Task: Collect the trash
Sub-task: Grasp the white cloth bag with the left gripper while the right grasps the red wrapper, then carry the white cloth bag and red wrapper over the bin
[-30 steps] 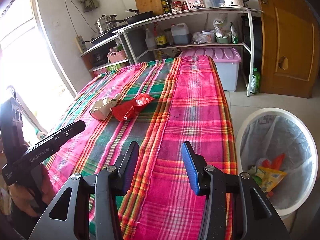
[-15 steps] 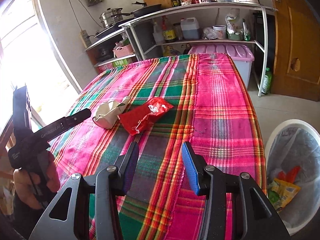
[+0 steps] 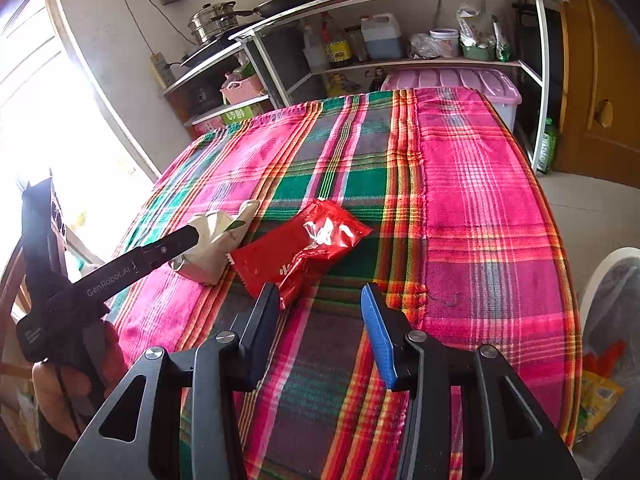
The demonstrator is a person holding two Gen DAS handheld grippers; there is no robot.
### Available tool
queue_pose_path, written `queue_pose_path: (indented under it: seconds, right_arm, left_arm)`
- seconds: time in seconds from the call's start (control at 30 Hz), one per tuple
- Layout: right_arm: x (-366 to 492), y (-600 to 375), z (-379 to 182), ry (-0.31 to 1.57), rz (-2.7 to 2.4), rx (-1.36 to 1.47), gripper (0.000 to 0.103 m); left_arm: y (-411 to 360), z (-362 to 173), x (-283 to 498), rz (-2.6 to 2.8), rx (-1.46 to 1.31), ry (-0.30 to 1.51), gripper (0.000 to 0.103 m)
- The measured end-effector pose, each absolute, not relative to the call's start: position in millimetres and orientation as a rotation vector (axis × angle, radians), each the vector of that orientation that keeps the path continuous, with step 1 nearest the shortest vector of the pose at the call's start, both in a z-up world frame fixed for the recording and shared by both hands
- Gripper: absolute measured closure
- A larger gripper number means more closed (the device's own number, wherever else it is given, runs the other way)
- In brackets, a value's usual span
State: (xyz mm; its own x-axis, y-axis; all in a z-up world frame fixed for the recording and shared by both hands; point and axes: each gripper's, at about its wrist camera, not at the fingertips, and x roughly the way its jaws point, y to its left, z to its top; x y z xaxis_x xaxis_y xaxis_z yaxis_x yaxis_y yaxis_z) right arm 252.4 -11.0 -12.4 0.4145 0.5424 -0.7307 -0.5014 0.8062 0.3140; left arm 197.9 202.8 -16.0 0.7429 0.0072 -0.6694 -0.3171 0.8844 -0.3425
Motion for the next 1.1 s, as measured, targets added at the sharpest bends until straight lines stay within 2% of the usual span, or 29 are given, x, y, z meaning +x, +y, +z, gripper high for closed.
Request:
queue_pose_path:
  seconds: [0.13,0.2,0.37,0.43,0.7,1.1]
  right_arm:
    - [261.4,-1.4,-17.3,0.957,0.655,0.061,0.059]
    - [266.4,2.9,-20.4,0.969,0.649,0.066,0.059]
    - [273.6,12.2,-25.1,0.978,0.633,0.065,0.059]
    - [273.9,16.7,-24.8,0.975,0.627,0.055,0.059]
    - [270.1,27.4,-25.5,0.949,0.598,-0.022,0.084]
    - [255.9,1.3,-8.3,0.907,0.597,0.012,0.088]
  left_arm:
    - [203.8,-21.6,200.5,0.159,-0.489,0.732,0.059]
    - [204.5,-22.1,200.6,0.149,-0.494,0.732,0.063]
    - [202.0,-20.0,200.2,0.127,-0.488,0.727,0.079]
    - [202.3,-19.5,199.9,0.124,-0.493,0.725,0.082]
    - [202.6,-17.2,195.6,0.1,-0.5,0.709,0.083]
    - [189.0,-6.4,175.0,0.089,-0.441,0.682,0.083]
